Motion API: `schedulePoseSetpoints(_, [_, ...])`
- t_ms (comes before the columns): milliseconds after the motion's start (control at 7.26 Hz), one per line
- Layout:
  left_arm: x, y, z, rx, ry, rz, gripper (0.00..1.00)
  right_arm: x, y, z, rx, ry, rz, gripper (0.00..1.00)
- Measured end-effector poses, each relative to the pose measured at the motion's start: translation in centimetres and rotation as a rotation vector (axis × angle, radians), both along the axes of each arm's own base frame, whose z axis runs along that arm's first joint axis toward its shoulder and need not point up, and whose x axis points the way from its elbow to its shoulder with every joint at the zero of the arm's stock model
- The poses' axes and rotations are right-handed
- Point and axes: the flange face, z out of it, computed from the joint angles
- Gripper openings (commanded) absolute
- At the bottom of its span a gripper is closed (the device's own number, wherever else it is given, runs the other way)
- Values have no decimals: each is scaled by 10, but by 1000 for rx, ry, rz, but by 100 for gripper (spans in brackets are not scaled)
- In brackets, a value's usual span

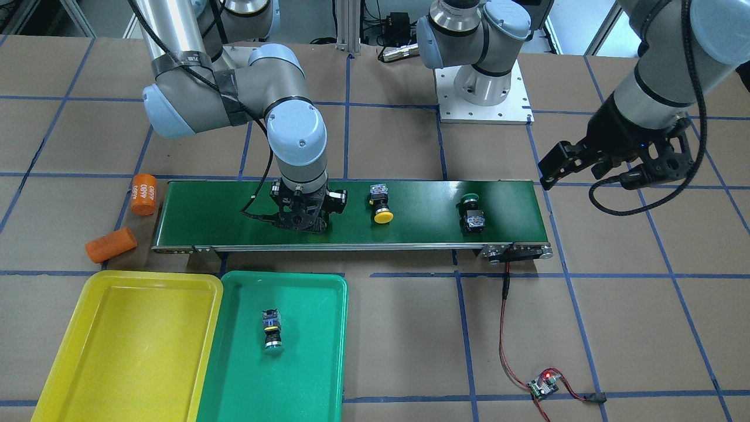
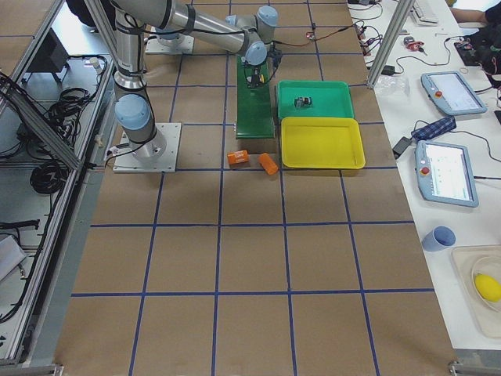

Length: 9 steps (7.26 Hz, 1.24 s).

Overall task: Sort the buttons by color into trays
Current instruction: 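Carry the yellow button into the yellow tray with right while left rises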

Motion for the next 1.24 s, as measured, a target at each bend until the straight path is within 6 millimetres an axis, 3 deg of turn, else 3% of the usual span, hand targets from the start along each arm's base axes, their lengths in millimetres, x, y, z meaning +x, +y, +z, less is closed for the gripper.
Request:
schedulePoseSetpoints(275, [-74, 16, 21, -38, -18, -23, 100, -5, -4, 5, -14, 11, -5, 0])
schedulePoseSetpoints(551, [-89, 23, 28, -62, -16, -29, 100, -17, -18, 28, -65, 3, -32, 0])
schedulePoseSetpoints(689, [-81, 18, 28, -82, -9, -15, 100, -35, -34, 39, -96, 8, -54, 0])
schedulePoseSetpoints(964, [-60, 9, 35, -119, 19, 28, 100, -106, -76, 52, -139, 31, -52, 0])
schedulePoseSetpoints(1240, [-58, 11, 35, -122, 35, 3, 100, -192, -115, 57, -183, 38, -10, 0])
